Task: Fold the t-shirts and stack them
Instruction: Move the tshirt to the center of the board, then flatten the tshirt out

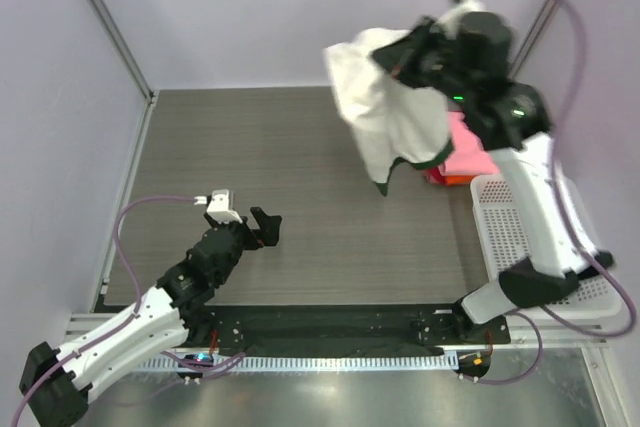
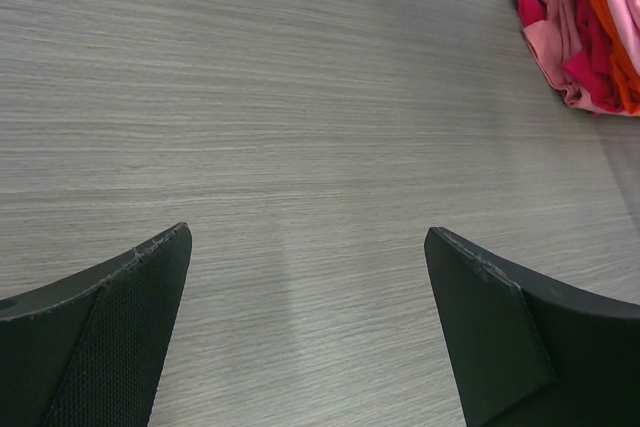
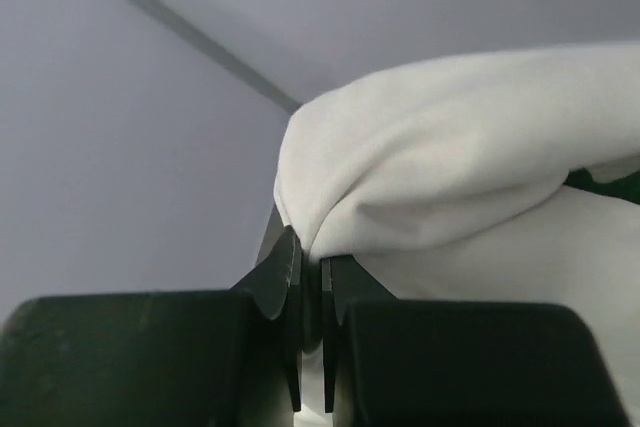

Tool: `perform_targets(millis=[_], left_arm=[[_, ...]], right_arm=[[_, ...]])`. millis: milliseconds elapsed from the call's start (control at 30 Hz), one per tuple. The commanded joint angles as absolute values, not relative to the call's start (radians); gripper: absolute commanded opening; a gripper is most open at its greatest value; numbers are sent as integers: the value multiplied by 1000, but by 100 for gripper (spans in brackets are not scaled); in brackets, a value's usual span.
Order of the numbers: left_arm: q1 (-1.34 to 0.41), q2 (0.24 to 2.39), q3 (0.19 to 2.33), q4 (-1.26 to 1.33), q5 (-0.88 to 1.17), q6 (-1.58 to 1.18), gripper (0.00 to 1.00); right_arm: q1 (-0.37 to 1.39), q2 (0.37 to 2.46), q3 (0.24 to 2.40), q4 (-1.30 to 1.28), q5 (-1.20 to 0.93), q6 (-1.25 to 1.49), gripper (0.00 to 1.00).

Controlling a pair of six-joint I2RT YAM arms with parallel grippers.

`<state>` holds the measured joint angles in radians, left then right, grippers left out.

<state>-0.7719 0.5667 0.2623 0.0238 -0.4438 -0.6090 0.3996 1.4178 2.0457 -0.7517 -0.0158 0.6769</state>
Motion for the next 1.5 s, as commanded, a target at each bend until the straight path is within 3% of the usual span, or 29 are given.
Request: perform_targets(millis=[0,100,133,233,267,300,333,400,567,633,733,833,933,1133,1467], left_arm=[[-770,539,271,25,-523,-577,100],[-769,489,268,-35,-610,-597,100],[-770,477,267,-54,-635,-604,100],[-769,414,264,-113,-713,-621,100],[-769,401,262,-130,-727,-623,99],[-770,367,259,-135,-748,-627,100],[-770,353,250,-138,-753,-627,99],[-770,321,239,-135,-753,-627,100],[-769,347,230,-112,-744,-638,100],[-769,418,247,-126,-750,-659,100],[-769,552,325,-208,-761,-744,100],[-752,679,449,-369,-793,-846,99],[-625,834,550,-457,-685,-917,100],[-335,903,482,-290,-322,-1005,98],[-241,1003,483,-190,-232,-1026,93]], right_arm=[[615,1634,2224,-842,63,549,1],[679,1686,2276,-822,14,517,1],[687,1677,2235,-771,-76,506,1],[672,1586,2063,-682,-81,499,1],[652,1553,1996,-654,-72,506,7],[625,1525,1924,-605,-75,538,27],[551,1488,1791,-600,-69,561,70],[480,1473,1667,-601,-77,600,79],[420,1378,1286,-571,-21,540,79],[439,1344,1162,-502,-80,497,73],[549,1299,1066,-414,-114,463,72],[690,1365,1097,-405,-62,416,71],[774,1454,1135,-355,-57,391,69],[853,1622,1189,-207,-141,391,60],[923,1903,1403,-225,-12,307,70]])
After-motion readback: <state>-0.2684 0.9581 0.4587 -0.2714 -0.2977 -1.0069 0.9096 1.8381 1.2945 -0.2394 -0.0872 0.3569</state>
